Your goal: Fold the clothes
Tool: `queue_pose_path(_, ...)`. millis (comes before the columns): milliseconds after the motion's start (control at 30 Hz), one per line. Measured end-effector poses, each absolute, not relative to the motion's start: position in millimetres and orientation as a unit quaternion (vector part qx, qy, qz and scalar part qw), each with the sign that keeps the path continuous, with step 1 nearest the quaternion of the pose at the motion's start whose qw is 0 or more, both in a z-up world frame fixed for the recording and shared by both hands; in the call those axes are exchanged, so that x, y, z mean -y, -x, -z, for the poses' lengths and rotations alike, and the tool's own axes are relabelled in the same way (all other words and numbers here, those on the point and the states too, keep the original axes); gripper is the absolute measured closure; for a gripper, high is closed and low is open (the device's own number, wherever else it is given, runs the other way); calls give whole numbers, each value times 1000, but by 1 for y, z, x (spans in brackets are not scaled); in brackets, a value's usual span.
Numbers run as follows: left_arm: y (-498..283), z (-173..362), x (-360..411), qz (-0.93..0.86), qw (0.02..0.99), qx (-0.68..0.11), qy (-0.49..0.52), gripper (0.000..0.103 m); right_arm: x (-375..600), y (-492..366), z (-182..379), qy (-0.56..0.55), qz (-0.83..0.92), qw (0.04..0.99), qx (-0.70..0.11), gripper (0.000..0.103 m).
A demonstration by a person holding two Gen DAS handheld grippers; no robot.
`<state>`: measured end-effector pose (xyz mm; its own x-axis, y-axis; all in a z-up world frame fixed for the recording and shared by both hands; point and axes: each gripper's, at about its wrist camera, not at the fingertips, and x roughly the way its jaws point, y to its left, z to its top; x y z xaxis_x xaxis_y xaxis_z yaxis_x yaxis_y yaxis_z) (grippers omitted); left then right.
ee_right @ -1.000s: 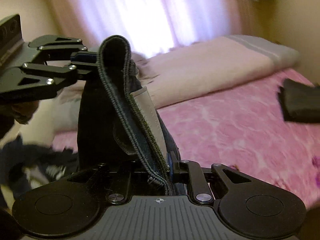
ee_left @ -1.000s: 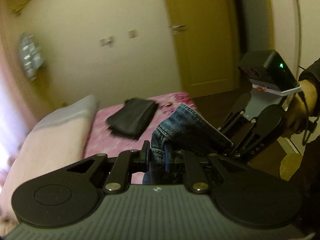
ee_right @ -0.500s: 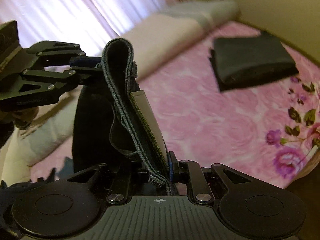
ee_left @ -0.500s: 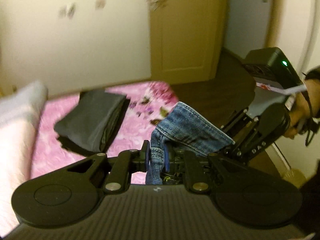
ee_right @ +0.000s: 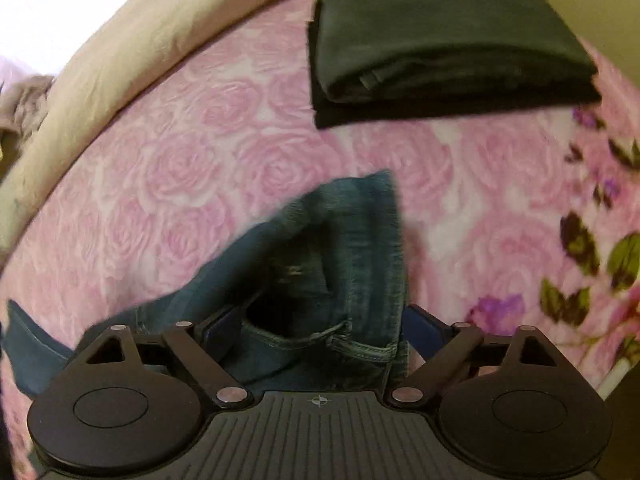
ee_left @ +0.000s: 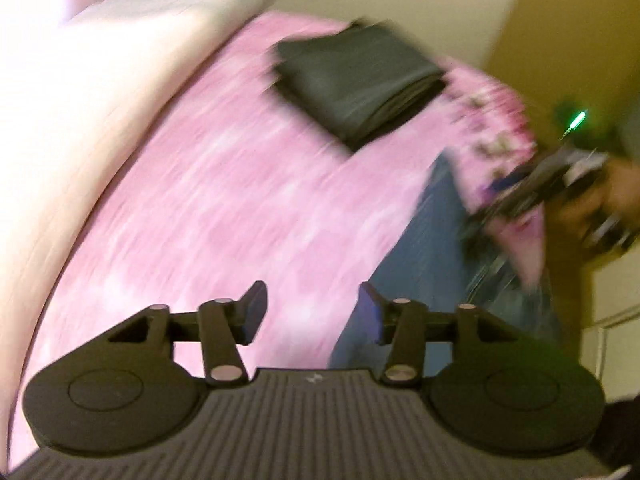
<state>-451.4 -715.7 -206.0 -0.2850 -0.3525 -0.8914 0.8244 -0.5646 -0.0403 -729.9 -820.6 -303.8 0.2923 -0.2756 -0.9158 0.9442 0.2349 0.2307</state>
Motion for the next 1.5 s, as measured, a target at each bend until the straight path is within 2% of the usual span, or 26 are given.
queue_pose_path(33,427,211,692,743,406,-269,-460,49,808,724,299,-412,444,689,-399,13)
queue_pose_path(200,337,243,557,673,435,-299,-519,44,734,689,283,-358,392,724,-439,13)
queue_pose_path(367,303,289,430,640,414,-279,-584,38,639,623,307,-338,290,734,-513,13)
queue_pose_path(567,282,356,318,654,347,-239,-628,39,555,551,345,-366,239,714,-547,13)
queue_pose_path(700,279,398,287,643,339,-206,-656,54,520,522,361,-361,231,696,-576,13)
queue_pose_path(767,274,408,278,645,330,-182,-665,55,507,513,360,-353,229,691,-588,13)
queue_pose_path(800,271,409,275,651,326,-173,-663,68,504,510,357,-347,229,690,-593,13)
queue_pose_path(867,264,400,276,660,320,-173,-657,98,501,506,349,-335,231,689,-600,13)
queue_pose_path(933,248,373,291,668,345,-183,-633,98,505,502,338,-325,239,691,-600,13)
queue_pose_path(1033,204,305,338,679,424,-210,-561,98,518,502,320,-310,253,700,-591,13)
queue_pose_path(1167,149,212,426,679,514,-186,-491,98,550,504,292,-301,279,713,-568,13)
queue_pose_path(1267,124,165,508,671,562,-150,-460,98,569,511,274,-294,309,725,-540,13)
queue_pose_path(1367,105,153,591,648,604,-160,-435,94,584,522,259,-290,341,734,-511,13)
queue_pose_path(1467,93,168,646,609,637,-177,-437,81,591,545,254,-294,373,726,-498,13)
queue_pose_path(1500,92,176,655,600,642,-175,-443,73,591,553,253,-298,383,720,-495,13)
